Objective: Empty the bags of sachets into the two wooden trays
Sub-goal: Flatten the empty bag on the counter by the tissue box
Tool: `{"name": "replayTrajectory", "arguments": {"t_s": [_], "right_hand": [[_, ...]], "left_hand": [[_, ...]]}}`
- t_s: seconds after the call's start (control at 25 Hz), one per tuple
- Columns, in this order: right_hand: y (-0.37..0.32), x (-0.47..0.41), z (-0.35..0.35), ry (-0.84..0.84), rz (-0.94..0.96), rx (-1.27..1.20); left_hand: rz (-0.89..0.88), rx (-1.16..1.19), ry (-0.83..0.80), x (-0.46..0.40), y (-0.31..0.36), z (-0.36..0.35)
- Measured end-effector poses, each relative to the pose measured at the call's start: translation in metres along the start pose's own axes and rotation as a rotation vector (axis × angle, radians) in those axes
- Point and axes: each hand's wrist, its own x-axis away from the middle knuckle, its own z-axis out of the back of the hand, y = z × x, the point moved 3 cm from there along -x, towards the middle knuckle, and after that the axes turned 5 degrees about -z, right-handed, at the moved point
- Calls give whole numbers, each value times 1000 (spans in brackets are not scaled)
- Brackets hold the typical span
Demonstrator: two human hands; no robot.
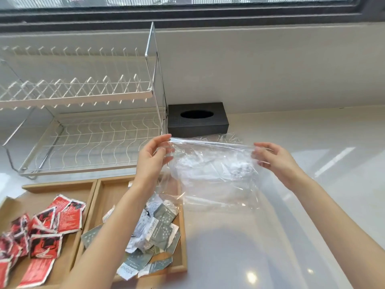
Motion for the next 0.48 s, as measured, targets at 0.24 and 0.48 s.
{"name": "replayTrajectory", "arguments": {"t_s": [0.24,0.48], "right_hand": [[-20,-60,16,186,100,29],[-4,-125,-6,160,17,89]], "left_hand": [[-39,-419,-168,-27,-19,-35],[-55,-879,-167,-61,-52,-55]]}}
